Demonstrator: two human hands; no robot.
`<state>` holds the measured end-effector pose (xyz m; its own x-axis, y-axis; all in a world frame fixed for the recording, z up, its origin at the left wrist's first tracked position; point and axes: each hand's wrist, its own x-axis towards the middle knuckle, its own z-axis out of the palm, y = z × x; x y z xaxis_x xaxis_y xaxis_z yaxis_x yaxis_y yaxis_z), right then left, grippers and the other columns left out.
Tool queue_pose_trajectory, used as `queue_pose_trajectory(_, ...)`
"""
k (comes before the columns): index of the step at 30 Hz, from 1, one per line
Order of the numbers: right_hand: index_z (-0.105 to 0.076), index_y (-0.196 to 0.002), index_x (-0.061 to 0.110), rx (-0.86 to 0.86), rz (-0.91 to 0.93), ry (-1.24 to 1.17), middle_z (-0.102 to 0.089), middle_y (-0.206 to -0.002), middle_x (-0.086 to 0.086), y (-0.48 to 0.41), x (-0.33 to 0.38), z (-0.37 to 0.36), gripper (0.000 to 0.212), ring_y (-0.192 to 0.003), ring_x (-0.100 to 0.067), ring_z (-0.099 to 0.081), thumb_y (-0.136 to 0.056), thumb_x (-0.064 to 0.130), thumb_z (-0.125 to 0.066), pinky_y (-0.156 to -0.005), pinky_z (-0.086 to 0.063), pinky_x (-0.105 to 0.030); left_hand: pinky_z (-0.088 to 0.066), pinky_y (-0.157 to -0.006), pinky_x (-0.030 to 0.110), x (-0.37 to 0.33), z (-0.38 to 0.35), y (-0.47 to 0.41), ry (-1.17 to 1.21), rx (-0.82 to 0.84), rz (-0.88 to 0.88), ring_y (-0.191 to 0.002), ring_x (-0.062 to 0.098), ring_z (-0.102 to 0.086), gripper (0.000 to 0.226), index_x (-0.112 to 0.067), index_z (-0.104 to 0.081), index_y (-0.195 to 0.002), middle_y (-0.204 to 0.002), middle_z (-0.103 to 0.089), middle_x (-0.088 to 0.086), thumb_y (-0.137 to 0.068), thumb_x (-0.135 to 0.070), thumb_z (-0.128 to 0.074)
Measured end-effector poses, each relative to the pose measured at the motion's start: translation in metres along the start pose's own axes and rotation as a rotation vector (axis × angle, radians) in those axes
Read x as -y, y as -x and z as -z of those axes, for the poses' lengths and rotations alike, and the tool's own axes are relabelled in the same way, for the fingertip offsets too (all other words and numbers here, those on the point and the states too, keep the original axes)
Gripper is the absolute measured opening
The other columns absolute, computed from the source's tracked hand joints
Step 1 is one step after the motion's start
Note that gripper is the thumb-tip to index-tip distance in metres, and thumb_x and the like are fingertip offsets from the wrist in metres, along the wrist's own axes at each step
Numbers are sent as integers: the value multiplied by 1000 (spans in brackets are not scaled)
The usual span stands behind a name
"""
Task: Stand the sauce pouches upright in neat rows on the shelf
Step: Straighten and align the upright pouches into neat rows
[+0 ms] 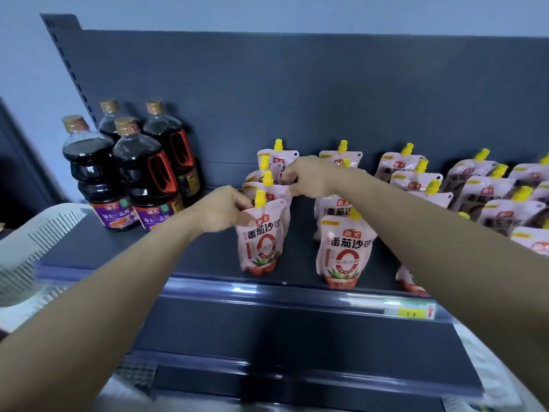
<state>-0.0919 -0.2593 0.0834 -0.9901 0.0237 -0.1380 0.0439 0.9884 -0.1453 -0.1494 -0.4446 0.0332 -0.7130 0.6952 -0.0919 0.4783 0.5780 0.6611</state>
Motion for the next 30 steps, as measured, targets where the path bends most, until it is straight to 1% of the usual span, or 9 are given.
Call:
queue_pose_trajectory(4,-54,-74,5,49,-38,30,-44,-72,-5,-18,7,-7,18,-76,-22,-41,-91,11,-52,-54,-29,-27,-43,-71,25,6,10,-5,26,71,-56,-67,10,-50,8,-8,-74,-78,-70,-61,5,-75,-1,-71)
queue_pose_trajectory(6,-58,-77,6,69,-54,32,-48,-78,-5,-27,10,-11,17,-79,-21,-44,-92,12,-52,-59,-33,-26,-50,-75,29,9,11,-6,54,143,-83,-70,9,-54,13,-6,-75,-85,-76,-66,6,-76,1,-71)
queue_pose_trajectory(9,-56,-69,8,67,-99,17,-45,-71,0,-38,12,-15,24,-80,-21,-45,-92,11,-53,-56,-33,-25,-54,-76,27,12,11,-9,59,187,-111,-71,6,-57,15,-7,-75,-90,-82,-68,5,-77,-2,-71)
queue_pose_trajectory(14,-45,-61,21,52,-172,-42,-43,-65,5,-47,13,-20,33,-80,-19,-50,-90,13,-58,-54,-36,-17,-55,-76,22,18,22,-9,179,300,-139,-74,3,-65,13,-18,-76,-87,-84,-73,1,-78,-25,-71)
queue_pose_trajectory(17,-66,-82,3,66,-164,-10,-54,-76,-5,-45,11,-19,16,-80,-20,-51,-91,14,-58,-59,-40,-27,-56,-70,24,25,39,-19,249,109,-153,-70,11,-67,20,-11,-72,-88,-77,-71,1,-80,-29,-67)
queue_pose_trajectory(20,-69,-109,4,68,-174,-20,-68,-103,-13,-41,8,-14,24,-90,-22,-58,-89,8,-57,-84,-49,-32,-48,-67,29,32,42,-35,62,-129,-177,-62,14,-56,14,-16,-68,-97,-70,-60,0,-84,-16,-66)
queue_pose_trajectory(23,-70,-112,8,46,-186,-98,-69,-112,-10,-38,6,-13,27,-104,-26,-63,-87,3,-58,-94,-52,-36,-43,-66,29,36,31,-46,-111,-122,-169,-61,14,-52,22,-25,-67,-105,-67,-55,-3,-84,-23,-66)
queue_pose_trajectory(26,-69,-113,7,45,-191,-120,-68,-114,-10,-39,6,-14,28,-106,-26,-63,-88,2,-57,-95,-51,-36,-42,-69,28,41,25,-56,-130,-150,-148,-64,16,-52,10,-17,-72,-89,-65,-56,-7,-84,-23,-66)
queue_pose_trajectory(30,-69,-111,4,36,-214,-212,-69,-113,-13,-46,7,-17,25,-106,-27,-64,-87,1,-60,-96,-52,-39,-39,-68,26,46,27,-60,-34,-158,-113,-59,4,-49,10,-13,-72,-75,-64,-57,-11,-83,-17,-66)
